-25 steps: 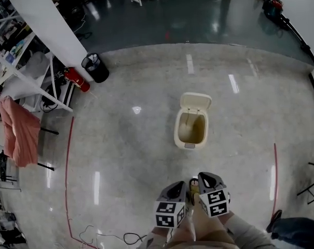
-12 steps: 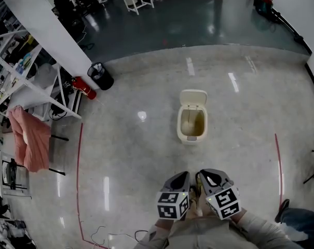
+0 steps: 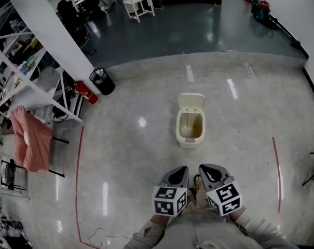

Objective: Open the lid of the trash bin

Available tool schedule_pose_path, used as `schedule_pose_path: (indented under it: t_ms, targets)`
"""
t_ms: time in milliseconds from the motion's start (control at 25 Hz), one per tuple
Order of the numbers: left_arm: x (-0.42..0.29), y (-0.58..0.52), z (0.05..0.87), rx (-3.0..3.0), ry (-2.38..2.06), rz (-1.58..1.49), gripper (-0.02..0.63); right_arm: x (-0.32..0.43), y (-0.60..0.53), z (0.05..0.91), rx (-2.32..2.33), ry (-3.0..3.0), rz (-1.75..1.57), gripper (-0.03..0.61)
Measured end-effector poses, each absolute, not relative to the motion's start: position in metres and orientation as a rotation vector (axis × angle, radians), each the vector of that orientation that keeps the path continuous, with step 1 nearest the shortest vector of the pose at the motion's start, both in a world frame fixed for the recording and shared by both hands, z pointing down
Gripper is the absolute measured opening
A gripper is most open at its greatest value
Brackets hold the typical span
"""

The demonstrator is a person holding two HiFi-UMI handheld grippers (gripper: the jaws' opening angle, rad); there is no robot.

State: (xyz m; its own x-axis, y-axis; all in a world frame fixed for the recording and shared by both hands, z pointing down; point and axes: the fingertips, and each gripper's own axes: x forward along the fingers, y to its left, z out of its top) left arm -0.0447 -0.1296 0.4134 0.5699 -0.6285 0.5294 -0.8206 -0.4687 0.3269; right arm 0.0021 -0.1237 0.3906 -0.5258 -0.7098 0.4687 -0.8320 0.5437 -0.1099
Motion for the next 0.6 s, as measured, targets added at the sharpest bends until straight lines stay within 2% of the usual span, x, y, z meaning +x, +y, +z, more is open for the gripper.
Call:
schedule_pose_path:
  t_ms: [600]
  targets:
    - [-0.056,-0.139,0.404,2.263,-1.199,0.435,0.005,-0.003,-0.132,0.384,1.280,-2.435,0.433,-0.001]
